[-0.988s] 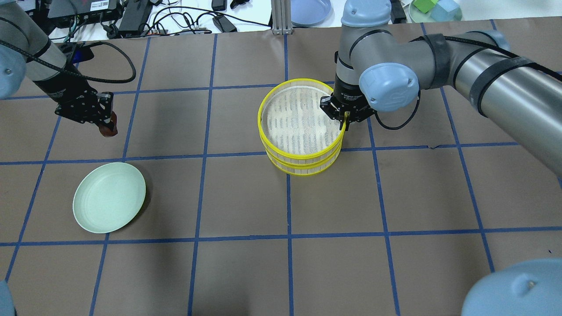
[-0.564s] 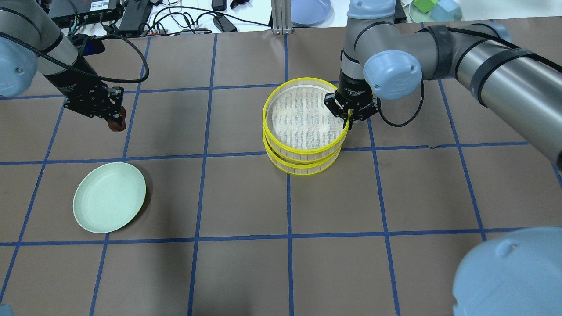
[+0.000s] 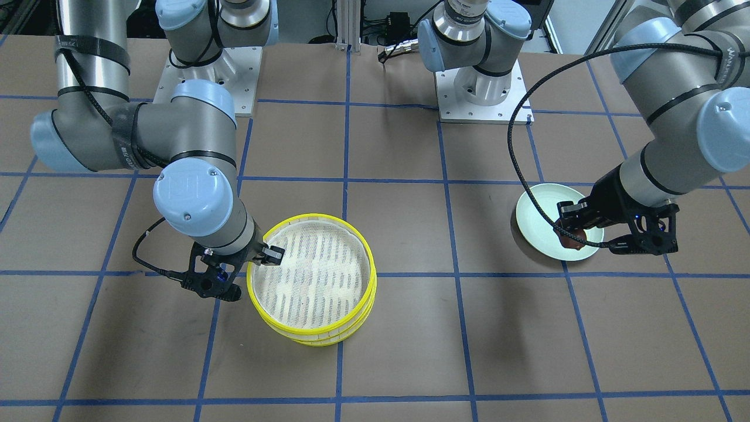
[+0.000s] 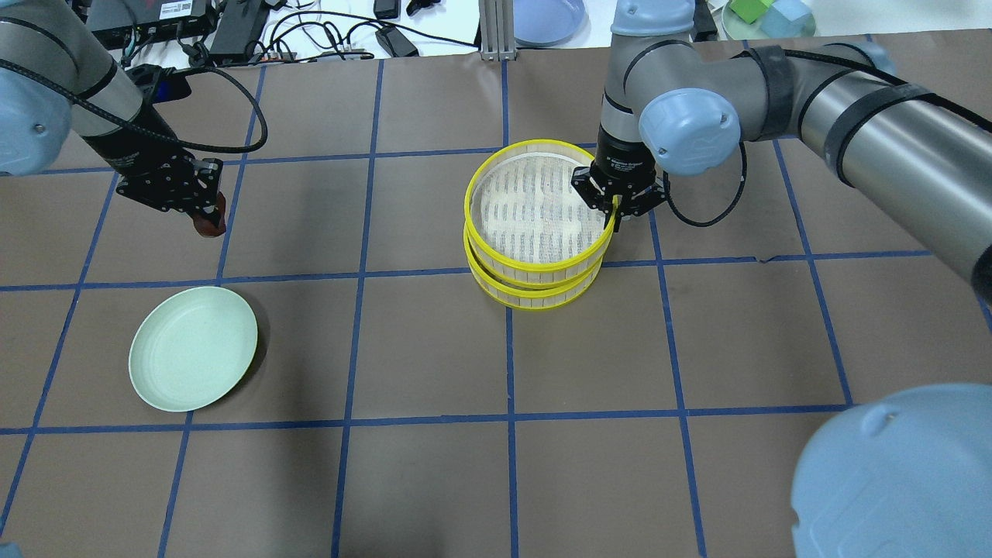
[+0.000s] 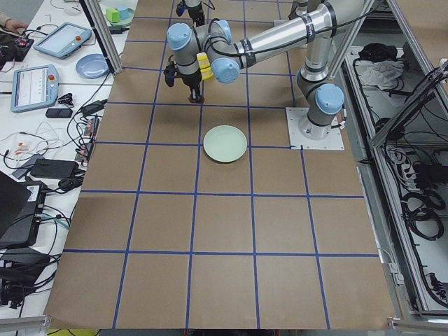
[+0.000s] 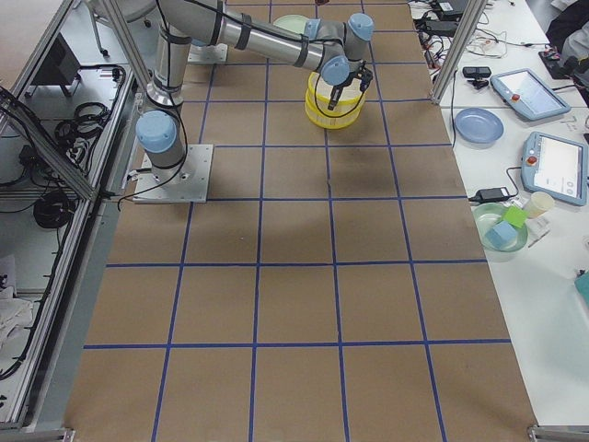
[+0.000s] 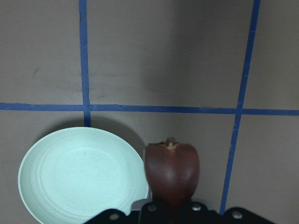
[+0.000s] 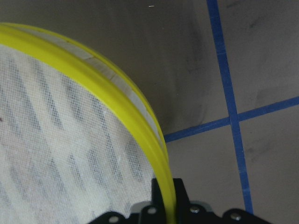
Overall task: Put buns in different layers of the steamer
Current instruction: 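Hold the brown bun raised in the left gripper while the right gripper releases the rim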
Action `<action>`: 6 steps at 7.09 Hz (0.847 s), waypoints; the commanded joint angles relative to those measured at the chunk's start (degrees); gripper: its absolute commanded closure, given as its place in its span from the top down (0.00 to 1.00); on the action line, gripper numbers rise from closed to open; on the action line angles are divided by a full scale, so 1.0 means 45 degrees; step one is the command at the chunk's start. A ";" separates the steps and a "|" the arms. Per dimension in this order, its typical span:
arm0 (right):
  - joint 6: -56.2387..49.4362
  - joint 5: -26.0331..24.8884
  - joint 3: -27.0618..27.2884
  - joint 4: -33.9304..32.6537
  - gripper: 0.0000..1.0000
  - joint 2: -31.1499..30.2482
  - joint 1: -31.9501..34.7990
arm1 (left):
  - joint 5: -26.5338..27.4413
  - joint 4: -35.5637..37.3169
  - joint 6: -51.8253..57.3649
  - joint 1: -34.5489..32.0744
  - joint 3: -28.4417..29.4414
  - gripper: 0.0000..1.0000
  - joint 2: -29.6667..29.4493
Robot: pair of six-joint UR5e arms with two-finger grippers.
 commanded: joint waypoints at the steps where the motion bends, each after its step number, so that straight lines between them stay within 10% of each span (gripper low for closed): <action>1: -0.0008 0.0332 0.0087 -0.0067 0.00 -0.0114 0.0129 | -0.0053 0.0047 0.0040 -0.0006 -0.0021 0.00 -0.0121; 6: -0.0320 0.0101 0.0165 -0.0088 0.00 -0.0057 0.0150 | -0.0073 0.0145 0.0040 -0.0006 -0.0021 0.00 -0.0239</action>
